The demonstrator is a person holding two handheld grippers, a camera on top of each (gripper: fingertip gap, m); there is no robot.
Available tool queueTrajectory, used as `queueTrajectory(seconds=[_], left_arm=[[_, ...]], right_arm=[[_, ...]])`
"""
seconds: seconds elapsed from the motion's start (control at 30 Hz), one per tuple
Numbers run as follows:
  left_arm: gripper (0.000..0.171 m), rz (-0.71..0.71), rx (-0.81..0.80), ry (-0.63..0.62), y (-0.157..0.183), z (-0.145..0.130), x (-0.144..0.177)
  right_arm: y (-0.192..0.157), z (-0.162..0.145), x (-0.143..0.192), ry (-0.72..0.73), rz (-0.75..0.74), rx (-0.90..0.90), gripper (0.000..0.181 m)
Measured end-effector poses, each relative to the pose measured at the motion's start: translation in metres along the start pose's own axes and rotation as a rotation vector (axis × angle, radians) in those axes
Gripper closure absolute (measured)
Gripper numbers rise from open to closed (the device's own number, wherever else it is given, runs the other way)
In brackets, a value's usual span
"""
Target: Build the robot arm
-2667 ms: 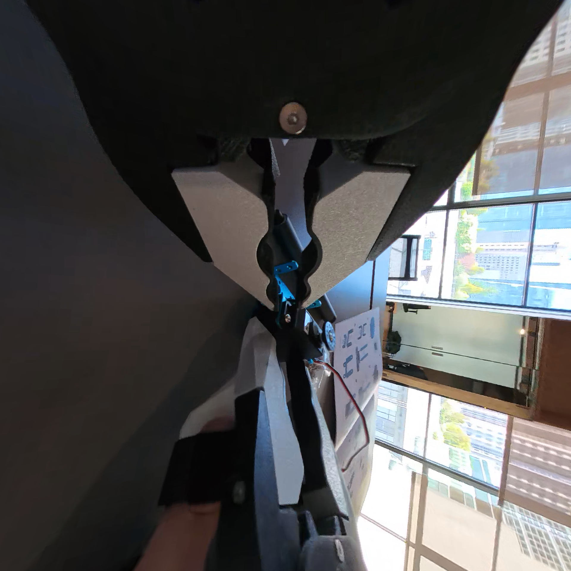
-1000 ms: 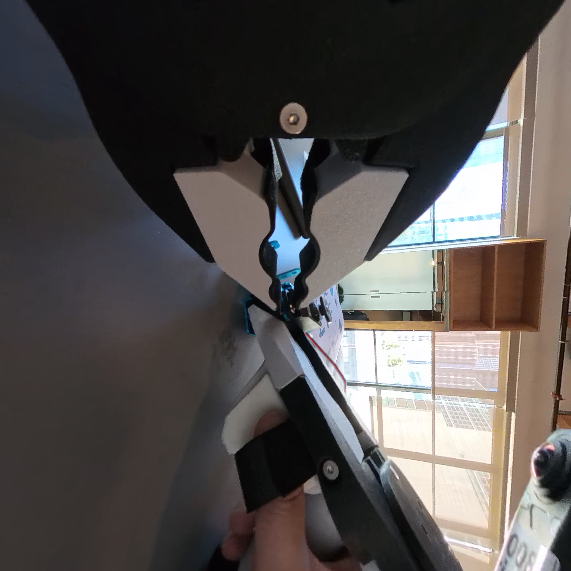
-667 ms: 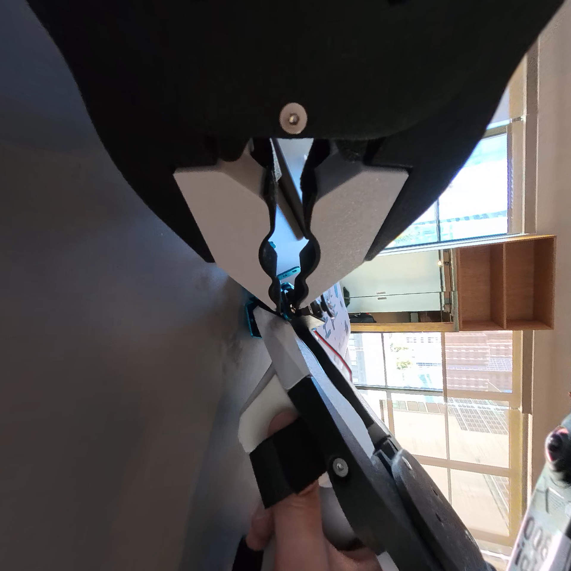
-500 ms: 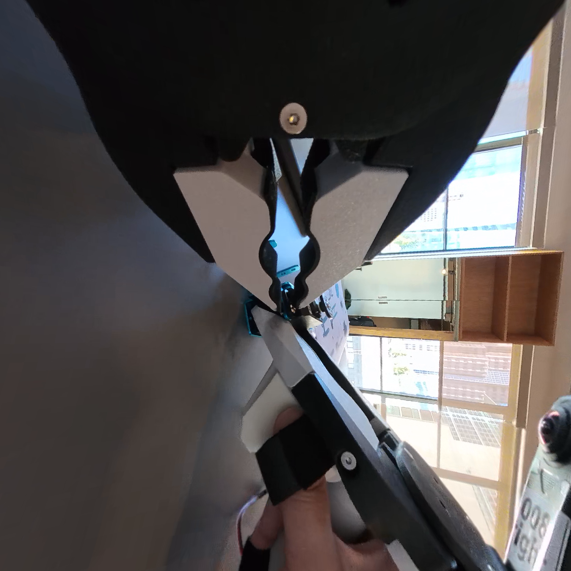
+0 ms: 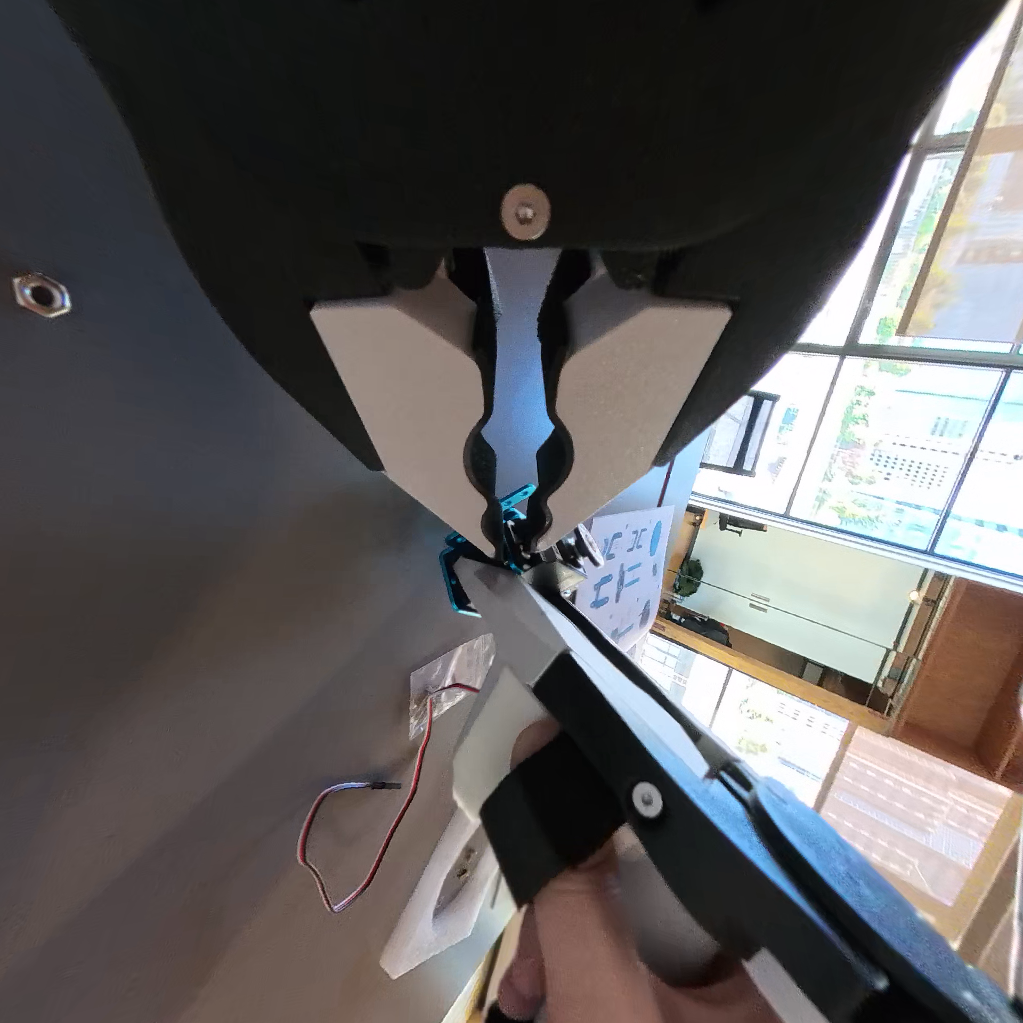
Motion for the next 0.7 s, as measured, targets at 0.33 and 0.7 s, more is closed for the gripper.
queueTrajectory(seconds=[0.33, 0.7], left_arm=[[0.164, 0.035, 0.221, -0.013, -0.011, -0.015, 0.012], [0.164, 0.043, 0.299, -0.011, -0.016, -0.027, 0.018]], right_arm=[[-0.001, 0.024, 0.000, -0.369, 0.041, 0.095, 0.137], [-0.001, 0.040, -0.005, -0.529, 0.071, 0.139, 0.137]])
Point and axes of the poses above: each gripper's, where its closed fingertips meet, x back along the fingers, z out of its top, y = z × x across the jaws, the point moved 2 cm from there along x, back along the fingers, and after that the axes turned 3 degrees about y, right-handed, at the moved point
